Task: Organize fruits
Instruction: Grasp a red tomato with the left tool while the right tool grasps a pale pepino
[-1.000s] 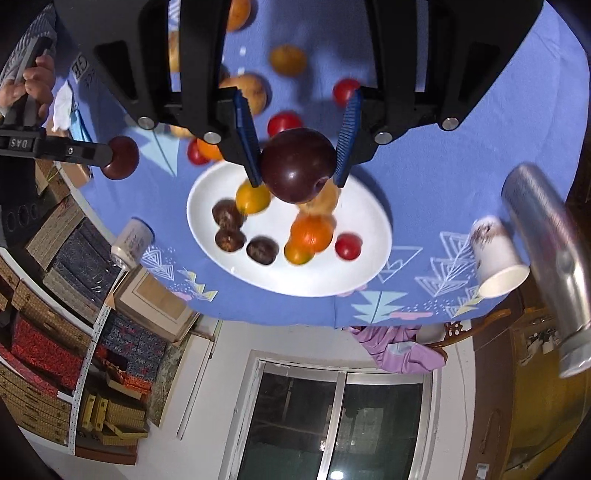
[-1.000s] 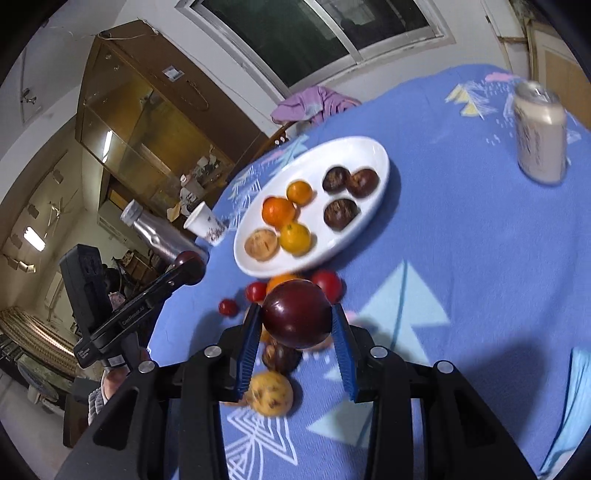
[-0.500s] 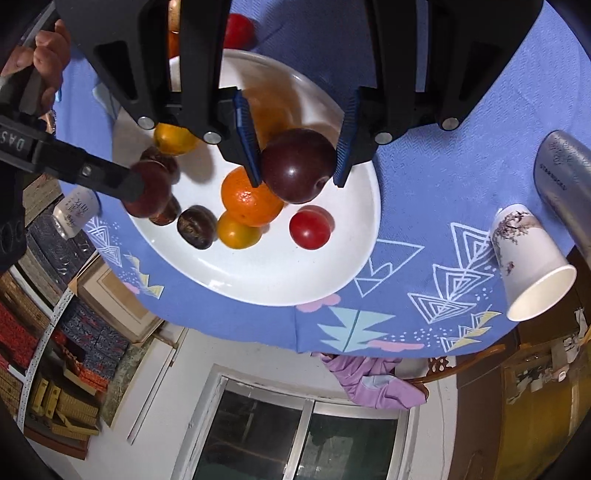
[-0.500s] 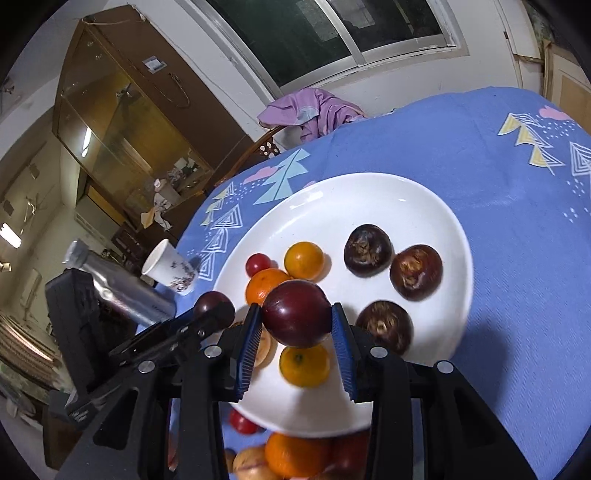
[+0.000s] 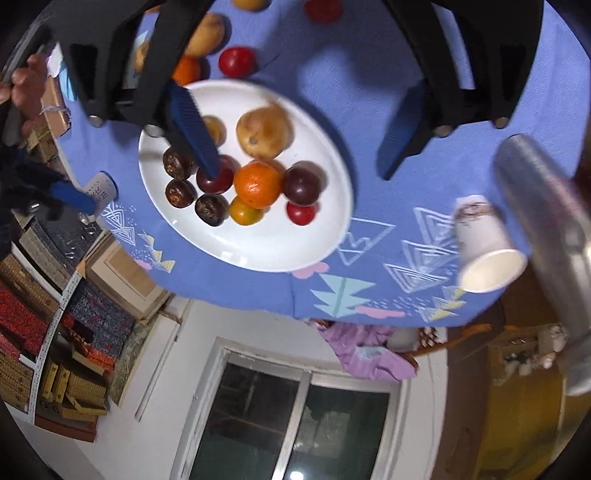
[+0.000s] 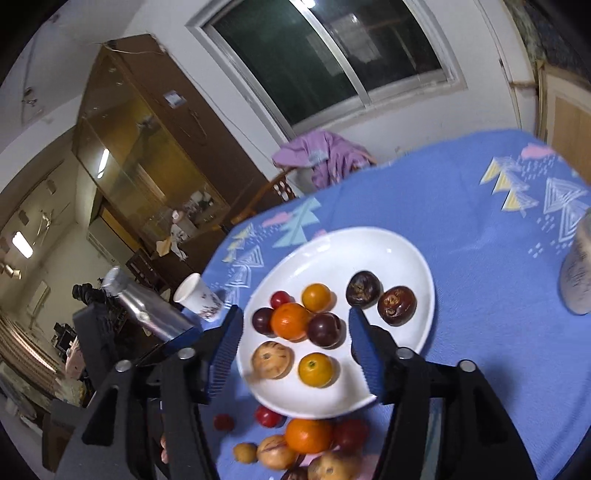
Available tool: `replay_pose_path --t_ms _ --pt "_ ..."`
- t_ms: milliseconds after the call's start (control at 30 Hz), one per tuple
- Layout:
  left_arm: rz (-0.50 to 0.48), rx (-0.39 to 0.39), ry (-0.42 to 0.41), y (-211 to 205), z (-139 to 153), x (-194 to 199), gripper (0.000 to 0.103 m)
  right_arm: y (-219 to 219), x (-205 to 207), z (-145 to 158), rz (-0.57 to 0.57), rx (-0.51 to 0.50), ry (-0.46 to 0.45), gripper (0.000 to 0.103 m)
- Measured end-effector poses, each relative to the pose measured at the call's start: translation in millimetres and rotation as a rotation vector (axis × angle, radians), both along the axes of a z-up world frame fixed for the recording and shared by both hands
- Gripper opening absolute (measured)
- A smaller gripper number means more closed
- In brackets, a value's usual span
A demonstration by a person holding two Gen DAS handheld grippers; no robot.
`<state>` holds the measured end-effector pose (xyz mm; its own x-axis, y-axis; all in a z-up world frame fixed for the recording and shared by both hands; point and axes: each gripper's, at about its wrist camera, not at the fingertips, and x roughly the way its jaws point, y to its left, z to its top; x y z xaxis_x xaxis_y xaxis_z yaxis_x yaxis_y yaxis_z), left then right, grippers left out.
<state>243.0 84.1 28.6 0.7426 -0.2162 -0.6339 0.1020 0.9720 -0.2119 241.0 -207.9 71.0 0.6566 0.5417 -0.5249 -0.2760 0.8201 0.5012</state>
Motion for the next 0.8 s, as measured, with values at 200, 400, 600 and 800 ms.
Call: replay_pose_path --t_ms 200,400,600,800 --pt "0.023 0.059 0.032 23.3 -19.6 -67.1 0.092 -25.1 -68.1 0.5 0.004 -0.019 -0.036 0.078" --pt "-0.012 0.15 0.061 7.4 -48.3 -92.3 0.092 -57.0 -91.6 -48.8 -0.06 -0.016 0.065 0.079" --pt "-0.074 0.183 0.116 -10.5 -68.1 -87.2 0.084 -64.7 -86.5 -62.7 -0.057 0.028 0.127 0.079" --pt "-0.086 0.195 0.131 -15.6 -74.6 -82.6 0.064 -64.5 -87.7 -63.4 -0.05 0.04 0.141 0.079"
